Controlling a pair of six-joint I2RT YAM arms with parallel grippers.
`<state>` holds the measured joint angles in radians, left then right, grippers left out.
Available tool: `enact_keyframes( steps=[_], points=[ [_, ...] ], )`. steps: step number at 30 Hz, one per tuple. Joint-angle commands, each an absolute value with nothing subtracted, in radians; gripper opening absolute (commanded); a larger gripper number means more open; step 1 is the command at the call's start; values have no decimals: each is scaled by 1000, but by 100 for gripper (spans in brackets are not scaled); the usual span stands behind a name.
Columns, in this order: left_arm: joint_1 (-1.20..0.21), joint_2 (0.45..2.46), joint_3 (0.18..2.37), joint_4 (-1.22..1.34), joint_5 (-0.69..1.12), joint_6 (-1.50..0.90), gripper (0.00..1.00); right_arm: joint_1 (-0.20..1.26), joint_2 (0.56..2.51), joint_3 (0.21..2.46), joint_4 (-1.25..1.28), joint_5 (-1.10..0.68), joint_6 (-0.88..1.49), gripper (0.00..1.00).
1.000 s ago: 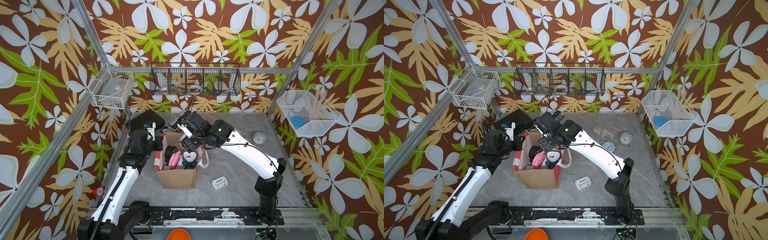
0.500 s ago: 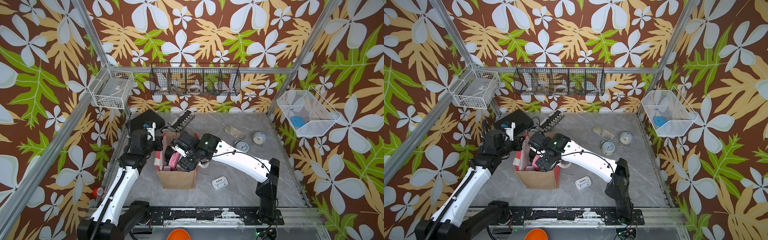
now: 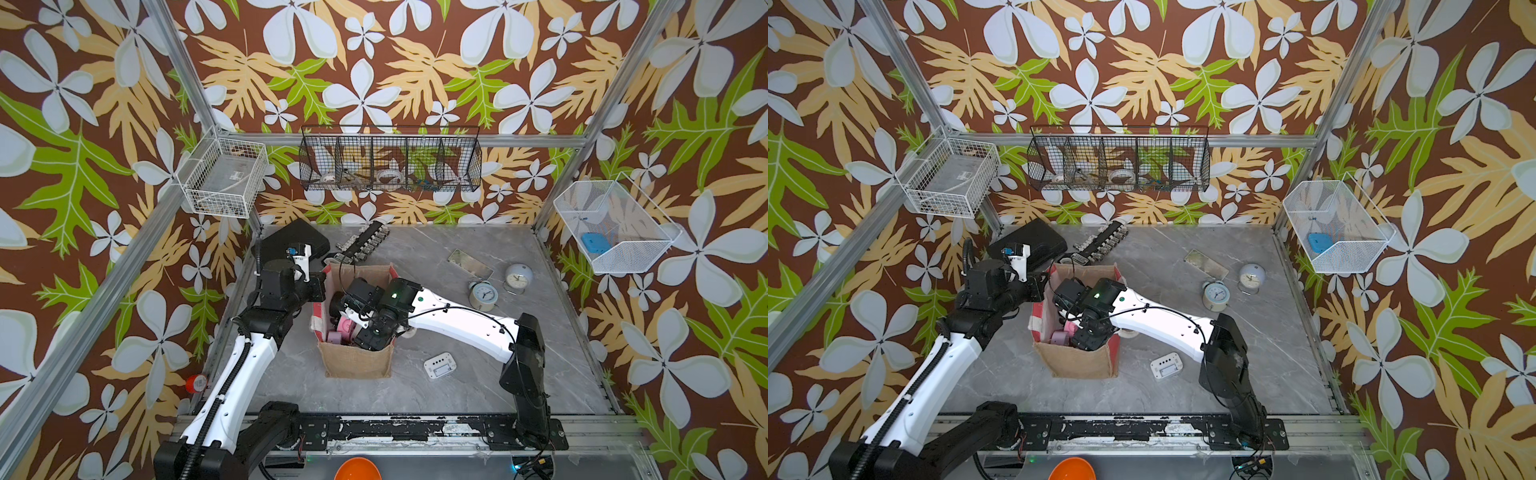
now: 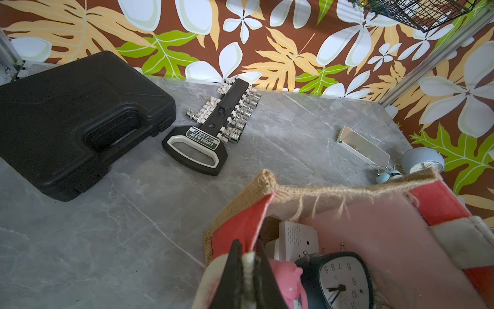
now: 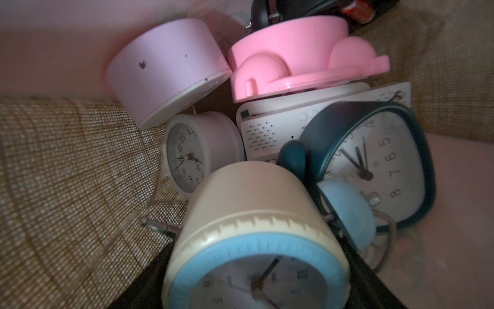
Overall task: Put the alarm clock into the canvas bag
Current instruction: Place the alarm at the canvas bag.
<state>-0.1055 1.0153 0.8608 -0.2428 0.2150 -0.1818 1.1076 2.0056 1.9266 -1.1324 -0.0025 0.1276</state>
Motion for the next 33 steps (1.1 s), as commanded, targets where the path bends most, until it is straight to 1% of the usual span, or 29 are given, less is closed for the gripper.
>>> enact_keyframes(
  steps=[1, 6, 12, 16, 26, 33],
  points=[
    [-104, 1008, 862, -179, 218, -184, 0, 1111, 2022, 1920, -1137, -28, 109, 71],
    [-104, 1008, 862, -179, 216, -184, 0, 1110, 2045, 1917, -1143, -40, 94, 75],
    [-104, 1005, 861, -179, 215, -184, 0, 1110, 2036, 1935, -1145, -67, 85, 86],
    [-104, 1006, 860, -179, 216, -184, 0, 1111, 2019, 1946, -1149, -78, 84, 90],
    [-104, 1008, 861, -177, 217, -184, 0, 1110, 2005, 1983, -1173, -33, 84, 93],
    [-104, 1008, 861, -177, 218, -183, 0, 1110, 1998, 2042, -1186, 11, 92, 92]
  ],
)
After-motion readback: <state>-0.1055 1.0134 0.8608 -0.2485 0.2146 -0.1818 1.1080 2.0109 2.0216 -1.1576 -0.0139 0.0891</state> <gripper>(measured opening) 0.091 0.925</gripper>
